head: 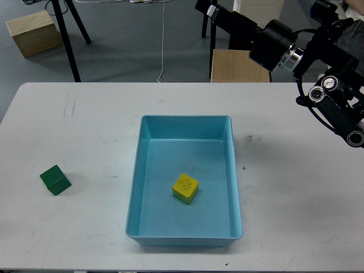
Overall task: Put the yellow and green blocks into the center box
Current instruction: 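Release the yellow cube in the tray and withdraw the right gripper, then move the left gripper to the green cube and grasp it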
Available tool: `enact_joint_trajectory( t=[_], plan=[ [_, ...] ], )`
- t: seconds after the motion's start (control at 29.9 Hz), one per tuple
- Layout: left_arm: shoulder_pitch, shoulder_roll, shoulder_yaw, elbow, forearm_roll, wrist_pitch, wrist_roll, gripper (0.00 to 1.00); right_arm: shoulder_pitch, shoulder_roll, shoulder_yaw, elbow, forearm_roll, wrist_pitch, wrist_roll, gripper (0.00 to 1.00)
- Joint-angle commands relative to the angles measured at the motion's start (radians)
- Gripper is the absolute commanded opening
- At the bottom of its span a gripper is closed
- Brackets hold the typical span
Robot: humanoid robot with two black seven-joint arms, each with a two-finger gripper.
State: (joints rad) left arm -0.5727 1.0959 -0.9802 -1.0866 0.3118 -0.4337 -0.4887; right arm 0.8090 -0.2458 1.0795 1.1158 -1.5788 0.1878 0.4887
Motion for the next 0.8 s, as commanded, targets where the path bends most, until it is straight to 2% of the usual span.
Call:
enact_joint_trajectory(
  t=[0.0, 0.07, 0.13, 0.2, 0.23, 0.44, 0.77],
  plan=[
    [-0.015, 0.002, 0.011, 0.011, 0.515, -0.023, 0.0, 1.0, -0.092, -0.006, 0.15, 0.045, 0.15, -0.005, 0.0, 0.97],
    [-0.013, 0.006, 0.014, -0.002, 0.735, -0.03, 0.0, 1.0, -0.148, -0.021, 0.204, 0.067, 0.21, -0.024, -0.018, 0.97],
    [-0.012, 0.006, 0.014, -0.024, 0.924, -0.048, 0.0, 1.0, -0.201, -0.05, 0.237, 0.102, 0.252, -0.039, -0.094, 0.97],
    [-0.01, 0.006, 0.017, -0.038, 1.089, -0.053, 0.0, 1.0, -0.243, -0.078, 0.27, 0.149, 0.284, -0.048, -0.136, 0.97],
    [-0.006, 0.007, 0.018, -0.044, 1.171, -0.047, 0.0, 1.0, -0.266, -0.084, 0.287, 0.173, 0.298, -0.051, -0.142, 0.97],
    [-0.016, 0.001, 0.086, -0.104, 1.653, -0.039, 0.0, 0.97, -0.375, -0.101, 0.398, 0.282, 0.313, -0.051, -0.145, 0.97],
    [-0.099, -0.004, 0.19, -0.231, 1.699, -0.037, 0.0, 0.98, -0.686, -0.109, 0.52, 0.346, 0.385, -0.083, -0.144, 0.97]
  ],
)
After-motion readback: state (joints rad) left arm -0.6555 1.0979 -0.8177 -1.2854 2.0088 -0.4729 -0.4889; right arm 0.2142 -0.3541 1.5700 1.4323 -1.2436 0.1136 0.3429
